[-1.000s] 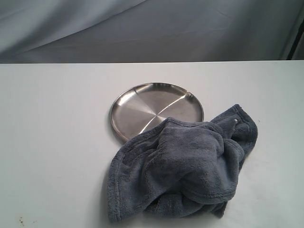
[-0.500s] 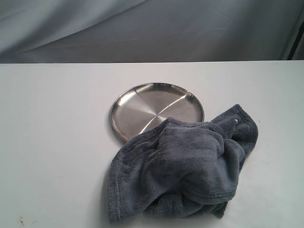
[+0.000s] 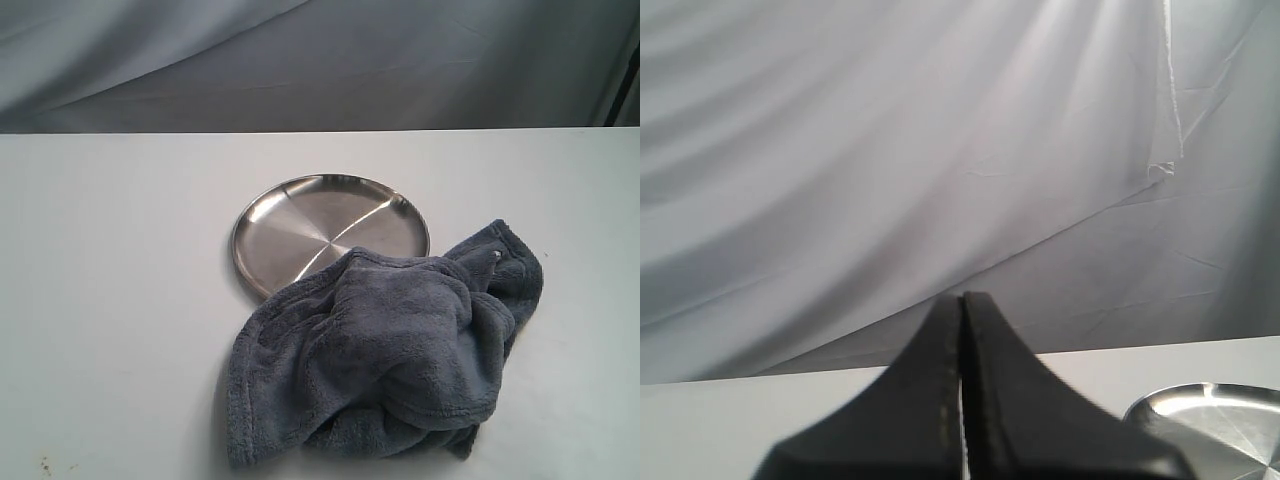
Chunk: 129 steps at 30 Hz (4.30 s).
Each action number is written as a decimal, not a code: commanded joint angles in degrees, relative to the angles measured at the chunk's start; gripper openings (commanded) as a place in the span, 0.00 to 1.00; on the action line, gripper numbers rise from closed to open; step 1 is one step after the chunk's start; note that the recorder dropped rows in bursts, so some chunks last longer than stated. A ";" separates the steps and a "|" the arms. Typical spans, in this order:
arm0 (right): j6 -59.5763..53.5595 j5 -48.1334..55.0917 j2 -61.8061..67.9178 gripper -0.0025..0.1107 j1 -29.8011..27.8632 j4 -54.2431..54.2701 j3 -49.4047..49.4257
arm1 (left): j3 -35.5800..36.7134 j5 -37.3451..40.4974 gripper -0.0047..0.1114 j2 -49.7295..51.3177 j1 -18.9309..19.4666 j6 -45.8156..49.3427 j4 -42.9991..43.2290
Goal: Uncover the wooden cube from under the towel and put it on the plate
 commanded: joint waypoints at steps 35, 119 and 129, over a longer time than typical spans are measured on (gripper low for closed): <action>-34.12 -3.12 54.94 0.64 8.73 21.70 -12.86 | 0.20 -0.53 0.04 -0.20 0.13 -0.29 -0.04; -36.98 5.32 45.35 0.02 8.73 25.17 -20.21 | 0.20 -0.53 0.04 -0.20 0.13 -0.29 -0.04; -32.40 4.48 53.86 0.17 8.73 20.14 -17.39 | 0.20 -0.53 0.04 -0.20 0.13 -0.29 -0.04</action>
